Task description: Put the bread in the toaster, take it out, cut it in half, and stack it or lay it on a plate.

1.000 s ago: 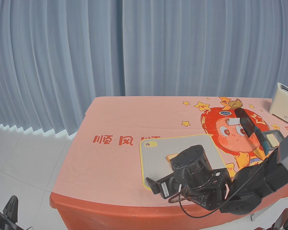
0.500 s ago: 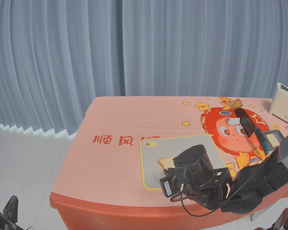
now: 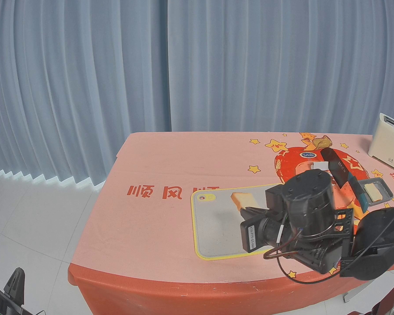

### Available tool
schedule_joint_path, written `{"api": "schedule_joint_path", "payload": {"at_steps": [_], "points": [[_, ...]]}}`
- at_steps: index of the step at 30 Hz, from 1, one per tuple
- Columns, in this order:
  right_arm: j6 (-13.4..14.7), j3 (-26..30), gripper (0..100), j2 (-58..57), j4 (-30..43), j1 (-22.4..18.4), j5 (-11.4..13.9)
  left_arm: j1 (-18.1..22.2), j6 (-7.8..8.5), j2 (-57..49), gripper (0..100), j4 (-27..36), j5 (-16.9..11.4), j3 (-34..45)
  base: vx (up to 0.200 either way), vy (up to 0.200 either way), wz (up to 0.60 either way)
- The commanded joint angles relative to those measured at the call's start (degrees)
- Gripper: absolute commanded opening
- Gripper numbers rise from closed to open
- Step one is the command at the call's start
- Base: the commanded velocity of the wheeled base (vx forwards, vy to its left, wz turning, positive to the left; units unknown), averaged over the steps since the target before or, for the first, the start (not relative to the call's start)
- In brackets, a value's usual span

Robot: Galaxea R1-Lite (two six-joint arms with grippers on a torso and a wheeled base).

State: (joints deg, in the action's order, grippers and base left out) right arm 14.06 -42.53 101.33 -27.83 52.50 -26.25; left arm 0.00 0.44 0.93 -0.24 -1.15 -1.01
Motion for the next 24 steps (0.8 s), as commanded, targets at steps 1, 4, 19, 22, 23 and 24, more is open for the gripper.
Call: {"api": "schedule_joint_path", "payload": {"at_steps": [1, 4, 19, 22, 23, 24], "points": [[-0.1, 3.3, 0, -7.5, -0.1, -0.7, 0.1, 0.0, 0.00, -0.9, 0, 0.0, 0.0, 1.0, 0.000, 0.000, 0.00], [-0.2, 4.0, 0, -10.4, 0.0, -1.8, 0.1, 0.0, 0.00, -0.9, 0, 0.0, 0.0, 1.0, 0.000, 0.000, 0.00], [-0.2, 11.6, 0, -16.3, -1.0, -3.7, 0.8, 0.0, 0.00, -0.9, 0, 0.0, 0.0, 1.0, 0.000, 0.000, 0.00], [-0.3, 11.5, 0, -16.8, -1.0, -3.7, 0.8, 0.0, 0.00, -0.9, 0, 0.0, 0.0, 1.0, 0.000, 0.000, 0.00], [-0.3, 11.5, 0, -16.8, -1.0, -3.7, 0.8, 0.0, 0.00, -0.9, 0, 0.0, 0.1, 1.0, 0.000, 0.000, 0.00], [-0.2, 11.5, 0, -16.8, -1.1, -3.6, 0.8, 0.0, 0.00, -0.9, 0, 0.0, 0.0, 1.0, 0.000, 0.000, 0.00]]}}
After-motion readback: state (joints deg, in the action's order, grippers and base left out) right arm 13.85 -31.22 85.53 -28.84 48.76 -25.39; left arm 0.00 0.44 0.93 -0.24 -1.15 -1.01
